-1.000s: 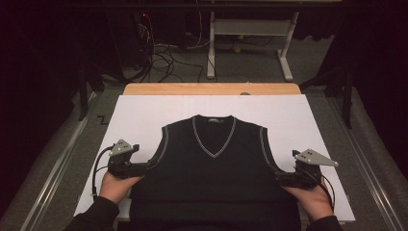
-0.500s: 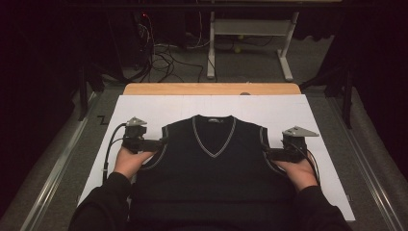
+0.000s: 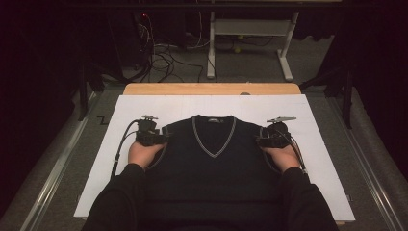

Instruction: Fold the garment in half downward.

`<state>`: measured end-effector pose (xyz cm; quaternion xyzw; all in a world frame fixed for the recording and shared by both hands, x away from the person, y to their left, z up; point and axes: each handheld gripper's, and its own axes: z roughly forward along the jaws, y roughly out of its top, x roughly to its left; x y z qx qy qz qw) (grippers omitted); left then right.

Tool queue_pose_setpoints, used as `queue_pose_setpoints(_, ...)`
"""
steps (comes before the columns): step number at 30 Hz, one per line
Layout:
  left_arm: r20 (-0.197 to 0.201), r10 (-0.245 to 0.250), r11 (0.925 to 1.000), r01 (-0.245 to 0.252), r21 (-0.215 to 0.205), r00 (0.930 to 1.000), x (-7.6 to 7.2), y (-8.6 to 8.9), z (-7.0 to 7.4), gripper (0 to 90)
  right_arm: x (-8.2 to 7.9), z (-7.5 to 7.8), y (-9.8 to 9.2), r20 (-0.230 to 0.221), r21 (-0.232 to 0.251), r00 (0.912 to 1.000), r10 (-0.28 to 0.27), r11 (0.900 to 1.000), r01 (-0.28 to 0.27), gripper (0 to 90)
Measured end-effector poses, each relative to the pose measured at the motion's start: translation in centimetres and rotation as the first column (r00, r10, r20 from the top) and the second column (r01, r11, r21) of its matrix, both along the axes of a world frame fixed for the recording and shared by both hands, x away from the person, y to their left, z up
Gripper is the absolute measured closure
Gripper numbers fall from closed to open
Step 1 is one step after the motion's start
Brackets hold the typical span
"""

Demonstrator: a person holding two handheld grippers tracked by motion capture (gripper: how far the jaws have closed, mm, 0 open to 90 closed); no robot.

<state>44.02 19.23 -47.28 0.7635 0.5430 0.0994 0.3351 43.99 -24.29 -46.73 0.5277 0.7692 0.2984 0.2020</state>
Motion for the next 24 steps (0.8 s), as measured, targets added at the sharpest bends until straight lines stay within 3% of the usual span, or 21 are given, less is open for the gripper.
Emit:
queue_pose_setpoints(3,0.001,0.028,0.999,-0.028,0.034,0.9996,-0.1,-0.5,0.1,38.6,0.0,-0.1,0.2,0.013,-0.012,0.9998,-0.013,1.0,0.014,39.6)
queue_pose_setpoints(7,0.02,0.03,0.9959,-0.032,0.084,0.9993,-0.5,-1.3,0.0,49.9,-0.2,0.0,0.2,0.014,-0.007,0.9996,-0.024,1.0,0.024,52.6)
queue_pose_setpoints(8,0.019,0.03,0.9963,-0.032,0.08,0.9994,-0.5,-1.4,0.0,56.3,-0.3,0.1,0.4,0.012,-0.004,0.9996,-0.024,1.0,0.024,61.7)
queue_pose_setpoints(9,0.019,0.029,0.9967,-0.03,0.075,0.9994,-0.6,-1.5,0.0,56.3,-0.3,0.1,0.4,0.012,-0.004,0.9996,-0.024,1.0,0.024,61.7)
queue_pose_setpoints(12,0.014,0.019,0.9987,-0.02,0.048,0.9997,-0.6,-1.5,-0.1,64.4,-0.6,0.0,0.8,0.012,0.005,0.9999,0.004,1.0,-0.004,75.7)
queue_pose_setpoints(16,0.012,0.0,0.9992,-0.001,0.039,0.9999,-0.8,-1.6,0.0,72.2,-0.8,-0.1,0.8,0.028,0.015,0.9994,0.019,1.0,-0.019,78.9)
queue_pose_setpoints(20,0.01,-0.009,0.9997,0.009,0.024,0.9999,-0.7,-1.5,0.1,73.3,-0.9,0.0,0.9,0.028,0.002,0.9992,0.029,1.0,-0.029,80.2)
queue_pose_setpoints(24,0.061,0.007,0.9999,-0.008,0.012,0.9981,-0.9,-1.0,0.9,73.5,-0.9,0.4,0.7,0.055,-0.008,0.9978,0.037,0.999,-0.036,80.3)
